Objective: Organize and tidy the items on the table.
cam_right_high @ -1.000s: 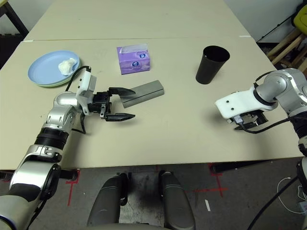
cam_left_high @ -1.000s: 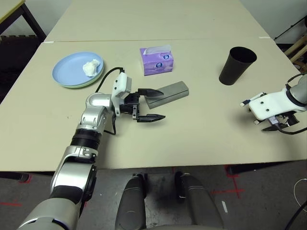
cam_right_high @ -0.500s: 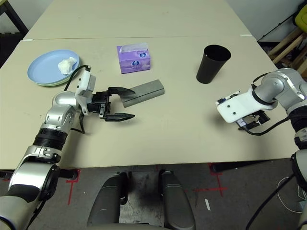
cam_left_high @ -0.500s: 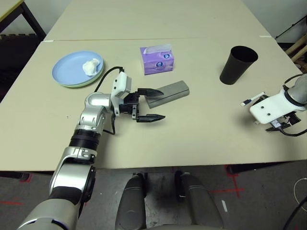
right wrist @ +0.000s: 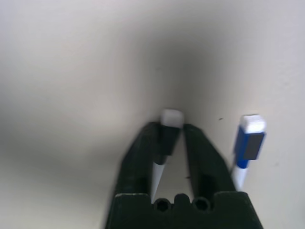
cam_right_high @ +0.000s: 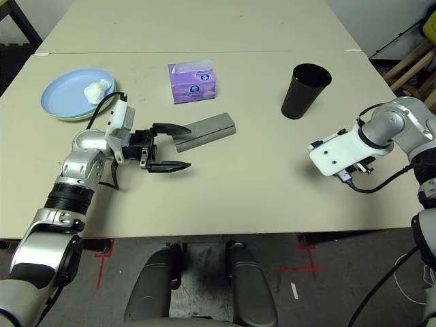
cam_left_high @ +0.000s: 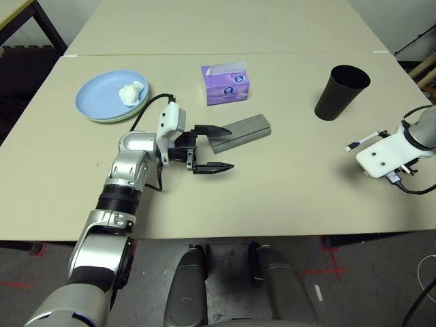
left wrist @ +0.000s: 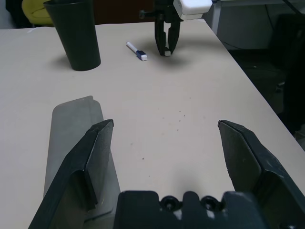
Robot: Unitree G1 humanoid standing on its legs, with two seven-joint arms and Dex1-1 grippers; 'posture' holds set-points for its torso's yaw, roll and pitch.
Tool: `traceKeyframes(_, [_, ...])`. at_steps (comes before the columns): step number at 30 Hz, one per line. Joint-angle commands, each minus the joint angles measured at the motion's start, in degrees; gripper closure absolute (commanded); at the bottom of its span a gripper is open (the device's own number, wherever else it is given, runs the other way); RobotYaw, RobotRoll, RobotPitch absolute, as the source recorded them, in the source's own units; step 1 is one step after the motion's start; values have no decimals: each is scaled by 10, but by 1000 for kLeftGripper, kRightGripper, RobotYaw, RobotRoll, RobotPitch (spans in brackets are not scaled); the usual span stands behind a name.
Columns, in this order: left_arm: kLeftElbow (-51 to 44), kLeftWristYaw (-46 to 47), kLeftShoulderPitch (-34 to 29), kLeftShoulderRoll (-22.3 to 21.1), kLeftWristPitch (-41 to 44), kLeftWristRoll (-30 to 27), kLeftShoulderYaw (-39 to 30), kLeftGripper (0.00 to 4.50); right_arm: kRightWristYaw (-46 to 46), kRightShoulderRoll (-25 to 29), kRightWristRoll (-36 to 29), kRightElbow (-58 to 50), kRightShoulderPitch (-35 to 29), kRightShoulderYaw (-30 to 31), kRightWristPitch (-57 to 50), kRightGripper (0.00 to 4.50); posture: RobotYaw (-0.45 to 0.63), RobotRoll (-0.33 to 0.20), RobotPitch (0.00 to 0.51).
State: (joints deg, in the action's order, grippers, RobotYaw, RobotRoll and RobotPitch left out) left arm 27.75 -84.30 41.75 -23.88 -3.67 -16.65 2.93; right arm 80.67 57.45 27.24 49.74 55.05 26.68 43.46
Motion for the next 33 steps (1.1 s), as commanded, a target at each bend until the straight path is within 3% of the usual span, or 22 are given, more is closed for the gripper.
traceKeyframes(1, [2, -5, -3, -4, -5, -2, 8, 0, 6, -3, -5, 10, -13, 5, 6, 4075, 85, 0, 233])
traceKeyframes(4, [8, -6, 0, -4, -7, 0, 8, 0, 36, -7, -37, 5, -10, -11, -28, 4075, 82, 0, 229])
traceKeyframes(10, [17, -7, 6, -4, -10, 1, 9, 0, 118, -17, -181, -91, -29, -51, -211, 4075, 76, 0, 225])
traceKeyframes(16, [26, -8, 10, -4, -15, 3, 10, 0, 107, -65, -336, -228, -54, -143, -497, 4075, 75, 0, 222])
traceKeyframes(22, [24, -6, 8, -4, -16, 2, 11, 0, -29, -152, -476, -304, -66, -286, -699, 4075, 71, 0, 220])
traceKeyframes(26, [24, -6, 7, -4, -16, 1, 11, 0, -237, -262, -535, -356, -106, -416, -698, 4075, 67, 0, 219])
traceKeyframes(33, [33, -5, 14, 1, -19, 3, 13, 0, -430, -365, -523, -429, -153, -461, -611, 4075, 56, 0, 217])
